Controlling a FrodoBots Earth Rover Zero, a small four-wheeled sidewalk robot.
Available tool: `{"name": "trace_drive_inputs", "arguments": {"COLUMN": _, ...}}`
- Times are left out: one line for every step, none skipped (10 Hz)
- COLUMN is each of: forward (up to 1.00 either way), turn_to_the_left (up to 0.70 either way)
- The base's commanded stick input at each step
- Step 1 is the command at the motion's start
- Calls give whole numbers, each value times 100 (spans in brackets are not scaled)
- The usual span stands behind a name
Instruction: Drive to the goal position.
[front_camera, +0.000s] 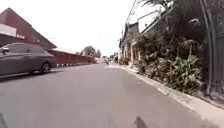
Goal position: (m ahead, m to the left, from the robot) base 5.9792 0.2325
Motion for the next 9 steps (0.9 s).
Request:
{"name": "trace_drive_inputs", "arguments": {"forward": 70, "turn_to_the_left": 0}}
{"name": "trace_drive_inputs", "arguments": {"forward": 70, "turn_to_the_left": 0}}
{"name": "trace_drive_inputs", "arguments": {"forward": 70, "turn_to_the_left": 0}}
{"name": "trace_drive_inputs", "arguments": {"forward": 70, "turn_to_the_left": 0}}
{"name": "trace_drive_inputs", "arguments": {"forward": 70, "turn_to_the_left": 0}}
{"name": "trace_drive_inputs", "arguments": {"forward": 70, "turn_to_the_left": 0}}
{"name": "trace_drive_inputs", "arguments": {"forward": 70, "turn_to_the_left": 0}}
{"name": "trace_drive_inputs", "arguments": {"forward": 70, "turn_to_the_left": 0}}
{"name": "trace_drive_inputs", "arguments": {"forward": 70, "turn_to_the_left": 0}}
